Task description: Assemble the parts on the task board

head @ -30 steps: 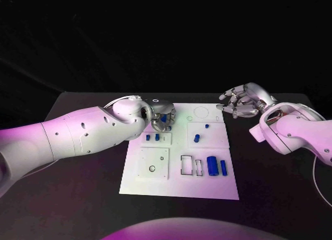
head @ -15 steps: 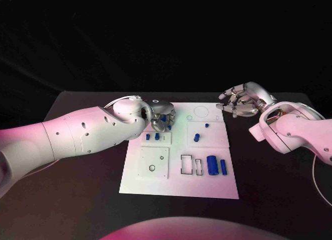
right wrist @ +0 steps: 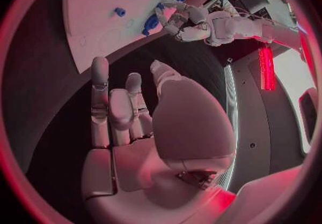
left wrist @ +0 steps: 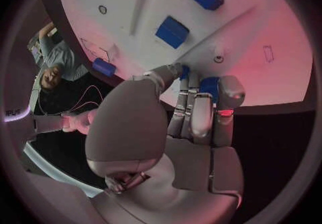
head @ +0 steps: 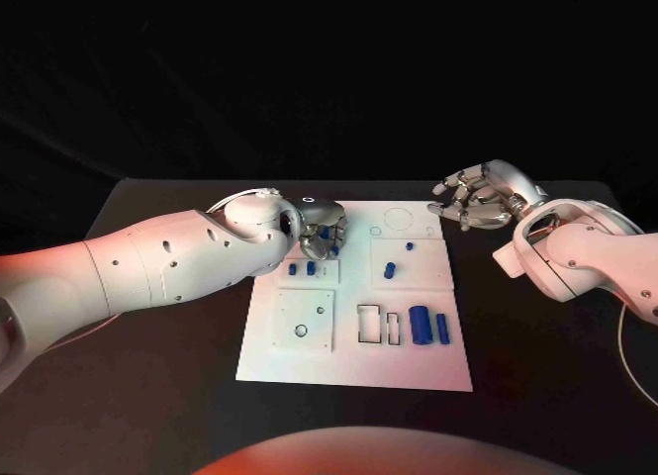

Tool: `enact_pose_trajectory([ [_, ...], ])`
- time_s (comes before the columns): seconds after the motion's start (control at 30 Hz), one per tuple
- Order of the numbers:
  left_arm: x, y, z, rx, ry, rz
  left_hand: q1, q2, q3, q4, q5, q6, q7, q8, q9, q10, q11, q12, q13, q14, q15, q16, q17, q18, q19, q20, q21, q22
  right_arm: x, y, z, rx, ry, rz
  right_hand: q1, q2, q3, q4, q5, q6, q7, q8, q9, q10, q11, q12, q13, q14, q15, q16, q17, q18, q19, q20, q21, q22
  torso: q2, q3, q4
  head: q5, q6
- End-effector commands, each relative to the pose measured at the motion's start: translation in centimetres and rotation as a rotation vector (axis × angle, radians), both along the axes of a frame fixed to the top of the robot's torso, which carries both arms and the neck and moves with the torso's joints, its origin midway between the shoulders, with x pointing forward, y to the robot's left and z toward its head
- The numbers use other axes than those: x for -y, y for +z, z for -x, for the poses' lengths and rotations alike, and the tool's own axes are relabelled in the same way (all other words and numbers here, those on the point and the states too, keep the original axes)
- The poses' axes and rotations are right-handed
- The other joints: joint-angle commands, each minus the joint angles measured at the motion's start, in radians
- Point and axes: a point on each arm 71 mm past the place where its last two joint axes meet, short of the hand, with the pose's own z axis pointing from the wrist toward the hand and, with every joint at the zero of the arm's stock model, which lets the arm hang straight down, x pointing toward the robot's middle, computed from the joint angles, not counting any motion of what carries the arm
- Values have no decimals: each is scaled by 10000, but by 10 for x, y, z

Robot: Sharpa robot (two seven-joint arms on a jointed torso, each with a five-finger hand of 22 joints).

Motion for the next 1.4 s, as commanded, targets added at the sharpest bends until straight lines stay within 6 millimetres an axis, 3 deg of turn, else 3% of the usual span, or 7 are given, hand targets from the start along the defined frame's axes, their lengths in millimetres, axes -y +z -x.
enact_pose_trajectory([
  [0.03,2,-2,1,-211,-93,-19,1,149,97,-85,-134,139,-12,-94,-8,131,-8,-88,-55,105,-11,67,55,-182,91,-11,102,410,-2,0,1,-20,155,96,-5,-48,36,-2,39,59,10,64,9,66,-22,57,8,6,-39,-32,9,136,50,1,-68,-8,-4,6,-8,2,-5],
  [0.4,0,-2,-1,-56,-72,154,27,359,420,-537,-470,534,-66,-288,14,605,-82,-500,-238,252,-58,141,83,-206,175,-58,237,556,-2,-1,1,-36,148,115,5,-27,73,-7,53,77,0,75,20,84,-33,49,-24,19,-49,-63,-6,136,79,-7,-96,-34,-15,11,4,-32,8],
  [1.07,-12,19,9,247,79,1673,-199,294,459,-680,-453,655,-58,-443,20,825,-55,-817,-352,306,-42,148,66,-233,242,-60,331,633,0,-1,-1,-12,85,185,16,-28,90,-13,58,79,-3,77,24,111,-36,76,0,34,-53,-56,19,136,92,-11,-108,-45,-42,-10,33,27,131],
  [1.4,-34,23,10,-176,544,1762,-261,248,464,-731,-439,653,-24,-510,15,891,-28,-921,-387,323,-26,146,52,-235,252,-51,329,642,1,-2,-1,-46,79,233,28,-26,113,-17,68,92,-8,84,31,140,-42,97,11,51,-58,-53,39,136,110,-16,-122,-58,-30,0,25,80,194],
])
